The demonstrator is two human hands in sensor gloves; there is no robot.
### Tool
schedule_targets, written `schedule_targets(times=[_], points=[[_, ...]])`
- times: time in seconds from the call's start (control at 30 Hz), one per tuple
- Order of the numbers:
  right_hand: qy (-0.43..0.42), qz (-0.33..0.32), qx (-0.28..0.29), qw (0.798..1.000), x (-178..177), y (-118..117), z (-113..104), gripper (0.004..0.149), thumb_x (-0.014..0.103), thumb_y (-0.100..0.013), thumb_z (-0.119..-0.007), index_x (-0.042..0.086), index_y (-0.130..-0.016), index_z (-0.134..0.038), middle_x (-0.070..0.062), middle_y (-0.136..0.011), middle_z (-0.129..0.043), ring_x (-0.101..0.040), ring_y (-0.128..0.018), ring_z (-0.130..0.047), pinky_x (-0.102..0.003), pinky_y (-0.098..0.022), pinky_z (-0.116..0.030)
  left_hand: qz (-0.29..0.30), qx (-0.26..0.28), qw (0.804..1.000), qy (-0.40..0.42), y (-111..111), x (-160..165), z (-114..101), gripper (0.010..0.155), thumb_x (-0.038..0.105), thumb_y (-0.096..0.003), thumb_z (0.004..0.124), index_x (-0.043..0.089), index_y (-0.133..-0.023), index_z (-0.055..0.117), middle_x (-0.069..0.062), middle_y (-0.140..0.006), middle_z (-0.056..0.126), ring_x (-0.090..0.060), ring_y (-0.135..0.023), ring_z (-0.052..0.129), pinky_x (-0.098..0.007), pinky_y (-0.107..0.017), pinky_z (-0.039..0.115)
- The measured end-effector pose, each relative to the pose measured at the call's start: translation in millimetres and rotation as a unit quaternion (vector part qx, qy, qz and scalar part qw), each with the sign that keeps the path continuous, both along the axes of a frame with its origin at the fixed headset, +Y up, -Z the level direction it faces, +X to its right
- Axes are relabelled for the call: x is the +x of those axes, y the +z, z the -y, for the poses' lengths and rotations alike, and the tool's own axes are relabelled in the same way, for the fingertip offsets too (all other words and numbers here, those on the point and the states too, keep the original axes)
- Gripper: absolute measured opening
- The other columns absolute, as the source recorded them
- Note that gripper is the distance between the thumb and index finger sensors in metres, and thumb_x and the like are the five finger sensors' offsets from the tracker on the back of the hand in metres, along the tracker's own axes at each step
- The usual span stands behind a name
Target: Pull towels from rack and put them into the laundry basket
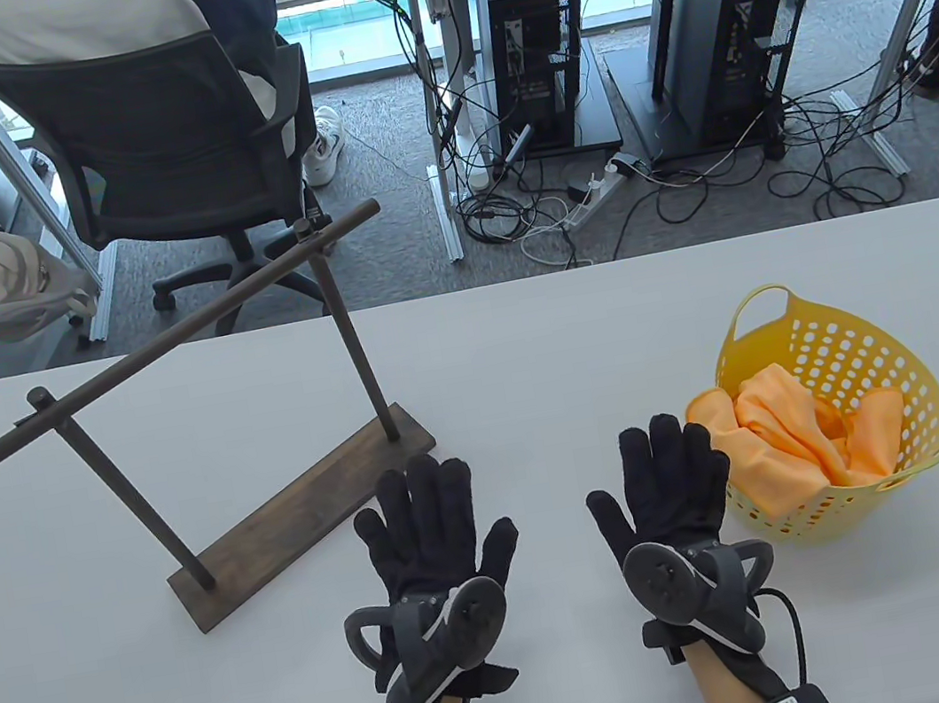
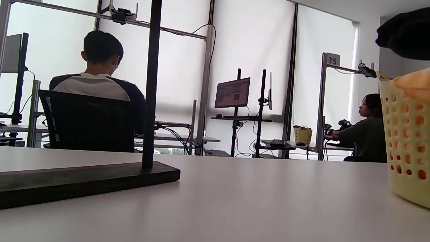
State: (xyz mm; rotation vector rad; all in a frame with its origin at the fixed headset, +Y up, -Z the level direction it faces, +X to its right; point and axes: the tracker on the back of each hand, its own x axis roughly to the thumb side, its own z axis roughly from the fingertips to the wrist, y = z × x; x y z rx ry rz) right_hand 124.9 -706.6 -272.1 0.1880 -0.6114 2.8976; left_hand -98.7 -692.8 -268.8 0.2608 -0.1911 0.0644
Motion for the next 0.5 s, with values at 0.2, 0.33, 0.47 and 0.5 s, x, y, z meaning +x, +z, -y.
schedule_targets(times=[0.2, 0.33, 0.47, 0.5], points=[[0.008, 0.0, -0.012, 1.0, 2.0, 0.7, 5.2, 0.069, 0.049, -0.07, -0.045, 0.007, -0.117, -0.017, -0.027, -0.118, -0.003, -0.052, -0.098, 0.0, -0.065, -0.074, -0.014, -0.01, -0.044, 0.999, -0.009, -8.6, -3.5, 12.7, 0.08, 0.066, -0.0678, 0.041, 0.019, -0.12, 0.002, -0.014, -0.13, 0.002, -0.047, -0.116, 0.002, -0.063, -0.078, 0.005], [0.007, 0.0, -0.026, 1.0, 2.2, -1.4, 9.9, 0.069, 0.049, -0.07, -0.045, 0.007, -0.117, -0.017, -0.027, -0.118, -0.003, -0.052, -0.098, 0.0, -0.065, -0.074, -0.014, -0.009, -0.045, 0.999, 0.005, -11.6, -5.6, 16.4, 0.08, 0.067, -0.0674, 0.041, 0.02, -0.12, 0.003, -0.014, -0.13, 0.002, -0.048, -0.116, 0.002, -0.064, -0.077, 0.004], [0.008, 0.0, -0.031, 0.999, 2.7, -2.8, 11.5, 0.069, 0.049, -0.069, -0.045, 0.007, -0.117, -0.018, -0.027, -0.118, -0.004, -0.052, -0.098, 0.0, -0.065, -0.074, -0.014, -0.014, -0.05, 0.999, 0.015, -14.4, -8.5, 18.6, 0.08, 0.067, -0.0672, 0.041, 0.02, -0.12, 0.004, -0.014, -0.13, 0.002, -0.048, -0.116, 0.002, -0.064, -0.077, 0.004], [0.006, 0.0, -0.033, 0.999, 2.9, -2.7, 11.1, 0.069, 0.049, -0.07, -0.045, 0.007, -0.117, -0.018, -0.027, -0.118, -0.004, -0.052, -0.099, 0.0, -0.065, -0.074, -0.014, -0.015, -0.051, 0.998, 0.02, -14.9, -9.7, 19.0, 0.08, 0.067, -0.0672, 0.041, 0.02, -0.121, 0.004, -0.014, -0.13, 0.003, -0.048, -0.116, 0.002, -0.064, -0.077, 0.004]])
